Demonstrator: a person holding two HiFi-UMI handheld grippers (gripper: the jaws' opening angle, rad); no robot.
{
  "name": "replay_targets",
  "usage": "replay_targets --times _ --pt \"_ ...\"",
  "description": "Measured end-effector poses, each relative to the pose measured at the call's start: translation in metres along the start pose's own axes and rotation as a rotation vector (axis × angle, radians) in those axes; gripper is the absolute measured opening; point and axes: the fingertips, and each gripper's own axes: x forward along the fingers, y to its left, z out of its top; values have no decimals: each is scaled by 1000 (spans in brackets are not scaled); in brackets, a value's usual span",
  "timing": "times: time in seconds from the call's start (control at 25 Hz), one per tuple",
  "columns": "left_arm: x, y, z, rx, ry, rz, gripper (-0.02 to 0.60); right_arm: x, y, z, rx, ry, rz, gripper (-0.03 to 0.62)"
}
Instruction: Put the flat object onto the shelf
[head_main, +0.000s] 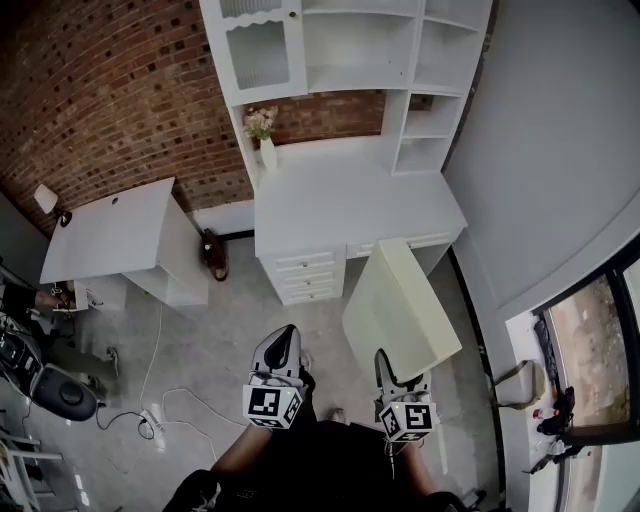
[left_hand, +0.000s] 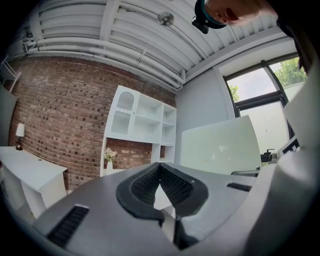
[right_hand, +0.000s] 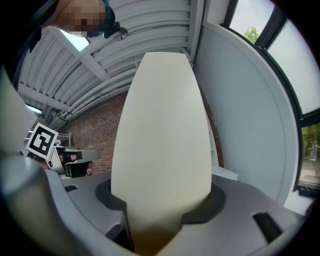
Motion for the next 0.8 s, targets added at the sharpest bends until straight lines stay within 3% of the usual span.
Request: replay_targets --times 0.4,0.8 --pt "133 62 1 -27 -21 -32 9 131 -27 13 -39 -3 -24 282" --pt "265 154 42 -36 -37 -80 9 282 -29 50 -67 -23 -51 282"
